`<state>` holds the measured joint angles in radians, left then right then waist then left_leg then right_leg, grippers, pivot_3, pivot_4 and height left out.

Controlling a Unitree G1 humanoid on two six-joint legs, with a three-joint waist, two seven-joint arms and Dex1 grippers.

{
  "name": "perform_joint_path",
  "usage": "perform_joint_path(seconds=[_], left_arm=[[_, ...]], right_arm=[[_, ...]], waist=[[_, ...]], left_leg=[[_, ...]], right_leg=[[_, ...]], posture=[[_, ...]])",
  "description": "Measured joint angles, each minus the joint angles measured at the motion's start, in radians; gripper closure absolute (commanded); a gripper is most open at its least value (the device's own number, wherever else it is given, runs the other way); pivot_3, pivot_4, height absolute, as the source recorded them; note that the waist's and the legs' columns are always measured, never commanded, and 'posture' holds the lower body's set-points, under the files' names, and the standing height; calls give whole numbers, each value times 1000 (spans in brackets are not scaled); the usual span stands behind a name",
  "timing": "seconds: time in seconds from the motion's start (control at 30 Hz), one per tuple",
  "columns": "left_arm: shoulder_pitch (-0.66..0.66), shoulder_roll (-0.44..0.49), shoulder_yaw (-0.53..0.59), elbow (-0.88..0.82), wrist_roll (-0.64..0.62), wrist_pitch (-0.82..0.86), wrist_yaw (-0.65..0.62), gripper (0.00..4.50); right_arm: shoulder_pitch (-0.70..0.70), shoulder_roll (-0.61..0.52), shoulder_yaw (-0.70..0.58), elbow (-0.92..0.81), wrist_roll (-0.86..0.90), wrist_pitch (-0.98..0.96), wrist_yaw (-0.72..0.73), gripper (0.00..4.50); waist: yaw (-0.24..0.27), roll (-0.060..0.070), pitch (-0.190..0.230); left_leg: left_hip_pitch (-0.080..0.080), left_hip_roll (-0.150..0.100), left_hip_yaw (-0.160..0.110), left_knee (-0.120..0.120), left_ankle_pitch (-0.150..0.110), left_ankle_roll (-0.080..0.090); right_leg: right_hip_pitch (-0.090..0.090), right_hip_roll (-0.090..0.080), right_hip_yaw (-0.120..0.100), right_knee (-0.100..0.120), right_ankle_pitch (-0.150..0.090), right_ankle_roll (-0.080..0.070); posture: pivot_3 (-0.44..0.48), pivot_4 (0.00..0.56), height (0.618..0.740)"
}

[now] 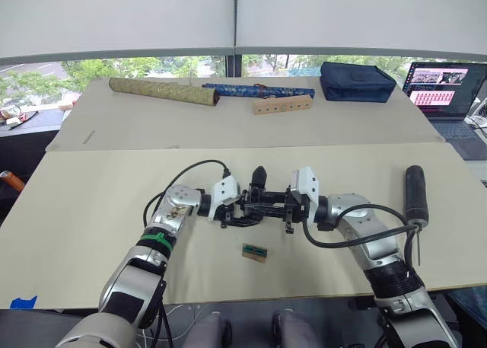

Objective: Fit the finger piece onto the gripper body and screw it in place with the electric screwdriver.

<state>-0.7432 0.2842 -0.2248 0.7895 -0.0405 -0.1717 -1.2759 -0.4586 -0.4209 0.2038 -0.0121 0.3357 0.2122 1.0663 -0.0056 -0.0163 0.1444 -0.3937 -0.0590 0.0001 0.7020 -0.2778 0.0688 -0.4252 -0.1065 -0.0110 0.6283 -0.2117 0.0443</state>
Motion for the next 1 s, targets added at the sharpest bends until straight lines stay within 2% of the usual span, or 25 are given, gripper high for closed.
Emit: perform_joint_path(seconds=[0.13,0.4,1.0], left_arm=[[3,0,-1,0,0,1,3,2195],[6,0,-7,-4,0,0,4,2195],[16,6,-6,-10,0,6,8,2195]], right_arm=[[-12,-9,9,-8,2,60,2,4087],[-16,-24,12,-44,35,161,1,4087],[-26,-4,19,3,32,111,0,4087]], waist=[[0,0,-1],[2,-1,-5],[-2,-2,-8]], left_leg=[[4,0,0,-3,-3,6],[4,0,0,-4,-3,5],[6,1,0,-6,-3,5]], right_leg=[[2,-1,0,-1,0,0],[2,-1,0,-2,0,0],[2,-1,1,-2,0,0]], posture=[[0,150,740],[0,150,740],[0,150,740]])
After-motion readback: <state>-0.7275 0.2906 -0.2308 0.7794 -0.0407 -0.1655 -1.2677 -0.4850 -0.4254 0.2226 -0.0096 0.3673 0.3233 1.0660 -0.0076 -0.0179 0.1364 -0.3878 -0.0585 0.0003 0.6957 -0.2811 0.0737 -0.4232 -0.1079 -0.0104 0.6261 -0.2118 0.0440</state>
